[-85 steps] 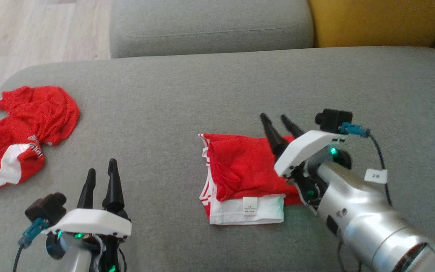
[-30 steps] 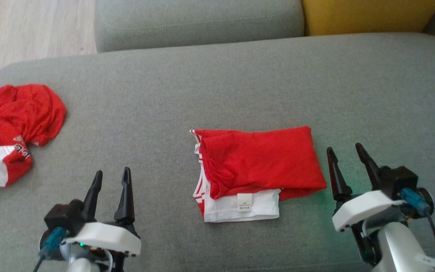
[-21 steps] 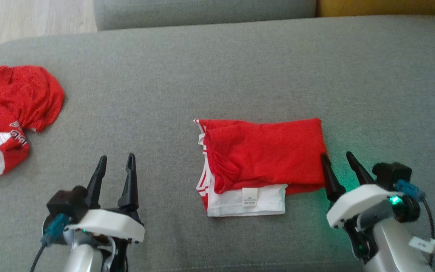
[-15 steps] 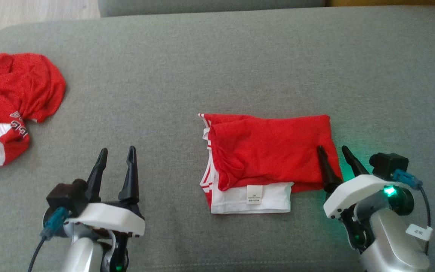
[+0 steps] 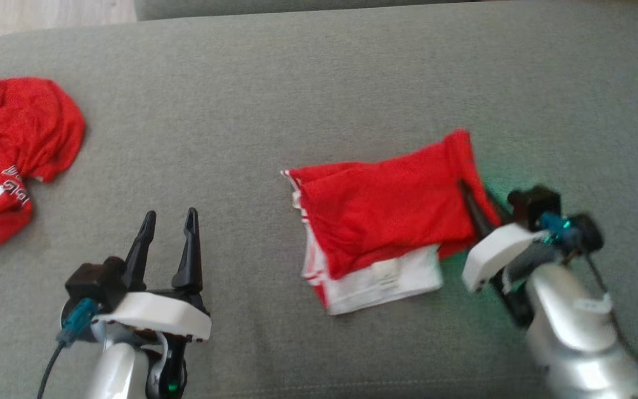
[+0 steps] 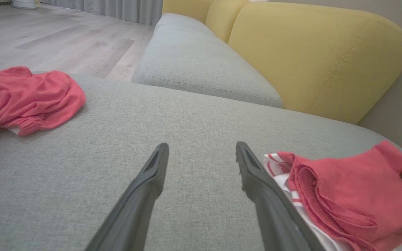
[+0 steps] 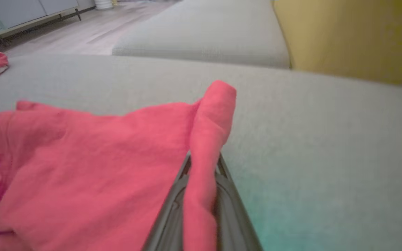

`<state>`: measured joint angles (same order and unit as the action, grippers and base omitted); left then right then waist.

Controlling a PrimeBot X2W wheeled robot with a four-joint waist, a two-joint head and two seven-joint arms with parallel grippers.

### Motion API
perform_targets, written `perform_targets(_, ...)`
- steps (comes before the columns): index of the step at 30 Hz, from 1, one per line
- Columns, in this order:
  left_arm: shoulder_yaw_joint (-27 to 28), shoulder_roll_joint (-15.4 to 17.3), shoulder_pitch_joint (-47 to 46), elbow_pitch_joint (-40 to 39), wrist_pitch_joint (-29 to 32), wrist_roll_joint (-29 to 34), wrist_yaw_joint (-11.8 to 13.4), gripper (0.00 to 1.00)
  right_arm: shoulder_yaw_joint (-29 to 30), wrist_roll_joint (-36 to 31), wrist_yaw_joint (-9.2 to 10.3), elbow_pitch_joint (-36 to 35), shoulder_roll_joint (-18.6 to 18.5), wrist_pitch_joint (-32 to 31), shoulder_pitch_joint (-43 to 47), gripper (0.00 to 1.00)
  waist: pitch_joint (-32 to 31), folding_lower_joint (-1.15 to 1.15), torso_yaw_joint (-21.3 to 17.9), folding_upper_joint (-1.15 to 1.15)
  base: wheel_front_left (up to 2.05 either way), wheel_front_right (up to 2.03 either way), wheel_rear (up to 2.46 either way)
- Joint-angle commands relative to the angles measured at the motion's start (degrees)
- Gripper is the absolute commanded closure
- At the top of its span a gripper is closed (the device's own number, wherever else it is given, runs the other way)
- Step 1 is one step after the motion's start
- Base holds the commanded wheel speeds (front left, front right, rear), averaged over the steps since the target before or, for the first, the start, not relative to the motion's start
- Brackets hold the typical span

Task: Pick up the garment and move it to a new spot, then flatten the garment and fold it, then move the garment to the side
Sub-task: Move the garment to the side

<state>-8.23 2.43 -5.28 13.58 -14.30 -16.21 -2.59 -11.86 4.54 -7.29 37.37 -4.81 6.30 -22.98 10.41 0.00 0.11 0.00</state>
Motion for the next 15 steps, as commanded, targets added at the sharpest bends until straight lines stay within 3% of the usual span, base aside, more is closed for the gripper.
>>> perform_targets(1, 2.2, 0.4, -1.9, -1.8, -0.7, 0.3, 0.0, 0.00, -1.2, -1.3, -0.20, -3.1, -1.9, 0.9, -3.3, 1.00, -0.1, 0.00, -0.8, 0.00, 0.00, 0.00, 0.00)
perform_targets(4, 2.5, 0.4, -1.9, -2.1, -0.7, 0.6, -0.1, 0.00, -2.5, -2.7, -0.20, -5.9, -6.7, -0.5, -5.3, 1.00, 0.1, 0.00, -1.9, 0.00, 0.00, 0.00, 0.00)
perform_targets(9, 3.1, 0.4, -2.6, -2.6, -0.7, 1.2, -0.7, 0.00, -4.2, -1.6, -0.20, -9.5, -17.8, -4.0, -8.2, 1.00, 1.9, 0.00, -3.6, 0.00, 0.00, 0.00, 0.00)
perform_targets(10, 3.1, 0.4, -2.6, -2.6, -0.7, 1.2, -0.7, 0.00, -4.2, -1.6, -0.20, -9.5, -17.8, -4.0, -8.2, 1.00, 1.9, 0.00, -3.6, 0.00, 0.00, 0.00, 0.00)
perform_targets(13, 3.2, 0.4, -3.5, -2.8, -0.7, 1.7, -1.2, 0.00, -1.4, 1.3, -0.20, -9.0, -24.2, -6.3, -9.4, 1.00, 3.5, 0.00, -4.2, 0.00, 0.00, 0.00, 0.00)
perform_targets(15, 3.3, 0.4, -3.9, -2.8, -0.7, 2.0, -1.5, 0.00, 0.6, 2.3, -0.20, -8.2, -25.9, -7.3, -9.9, 1.00, 4.3, 0.00, -4.5, 0.00, 0.00, 0.00, 0.00)
